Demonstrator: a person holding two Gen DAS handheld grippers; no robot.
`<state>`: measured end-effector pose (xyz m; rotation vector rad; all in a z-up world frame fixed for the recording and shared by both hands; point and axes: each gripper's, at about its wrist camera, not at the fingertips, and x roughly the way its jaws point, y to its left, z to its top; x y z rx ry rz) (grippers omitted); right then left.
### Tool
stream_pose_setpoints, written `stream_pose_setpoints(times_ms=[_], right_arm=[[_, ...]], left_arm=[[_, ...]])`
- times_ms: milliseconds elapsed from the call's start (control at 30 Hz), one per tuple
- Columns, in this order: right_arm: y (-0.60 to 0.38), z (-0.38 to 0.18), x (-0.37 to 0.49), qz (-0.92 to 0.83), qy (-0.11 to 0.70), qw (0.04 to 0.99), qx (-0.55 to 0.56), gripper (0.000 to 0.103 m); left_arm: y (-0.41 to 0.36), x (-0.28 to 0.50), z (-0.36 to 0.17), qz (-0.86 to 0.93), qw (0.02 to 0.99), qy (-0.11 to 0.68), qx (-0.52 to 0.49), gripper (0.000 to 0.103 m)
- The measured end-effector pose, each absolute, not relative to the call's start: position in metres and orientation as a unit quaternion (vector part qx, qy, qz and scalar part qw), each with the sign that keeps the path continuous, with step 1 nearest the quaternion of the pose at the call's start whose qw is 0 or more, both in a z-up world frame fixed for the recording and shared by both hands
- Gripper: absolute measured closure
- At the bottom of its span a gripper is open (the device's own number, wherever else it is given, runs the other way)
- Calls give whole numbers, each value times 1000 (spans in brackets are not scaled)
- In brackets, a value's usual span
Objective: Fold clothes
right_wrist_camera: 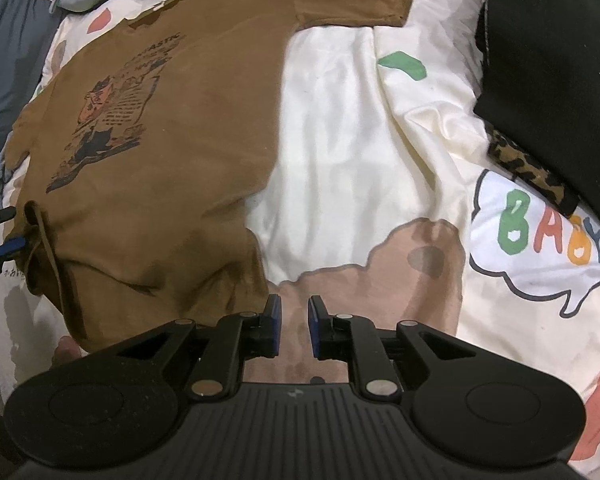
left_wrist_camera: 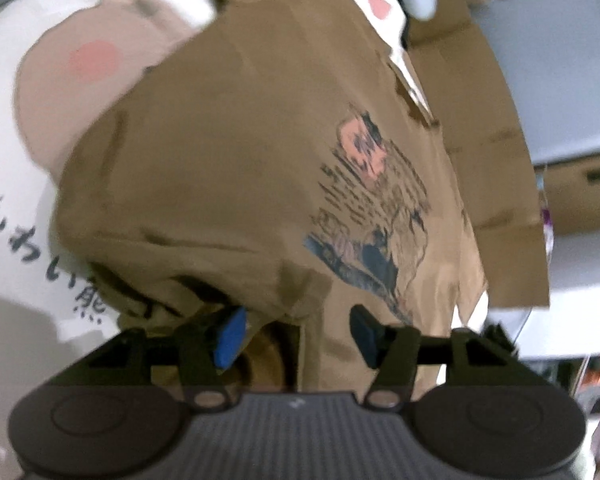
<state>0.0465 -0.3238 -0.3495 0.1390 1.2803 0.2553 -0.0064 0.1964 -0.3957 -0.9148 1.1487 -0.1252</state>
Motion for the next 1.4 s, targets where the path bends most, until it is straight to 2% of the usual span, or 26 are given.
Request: stream_pose_setpoints(times_ms=[100,167,367,500,600,700,767,800,1067,1400], right_arm=[[-324,-351,47,119,594,793,66,89],[-323,-352,47,120,594,793,67,89],[-320,-352,47,116,590,795,76,89],[-318,-352,46,117,590,795,77,89],[-318,-353,45,117,592,794,77,89],[-319,-355,44,116,594,793,77,89],[-319,-356,44,115,595,792,77,89],[-319,-357,44,115,595,792,77,89],[-319,-355,44,119,591,794,79,89],[-325,-348,47,117,576,804,92,89]], left_arm=[[204,-14,-403,-28,722,507,-470,45],[208,-17,-408,-12,707,497,-503,50],[215,-20,-424,29,662,463,-588,53],[213,-23,-431,37,647,463,-605,54],[211,-26,-437,41,636,450,-625,58],[208,-28,-442,41,627,445,-639,71],[207,-29,-444,39,622,441,-646,92],[205,-29,-444,40,620,441,-648,94],[221,-38,-431,31,630,450,-632,95],[254,-58,-385,-12,676,482,-558,97]])
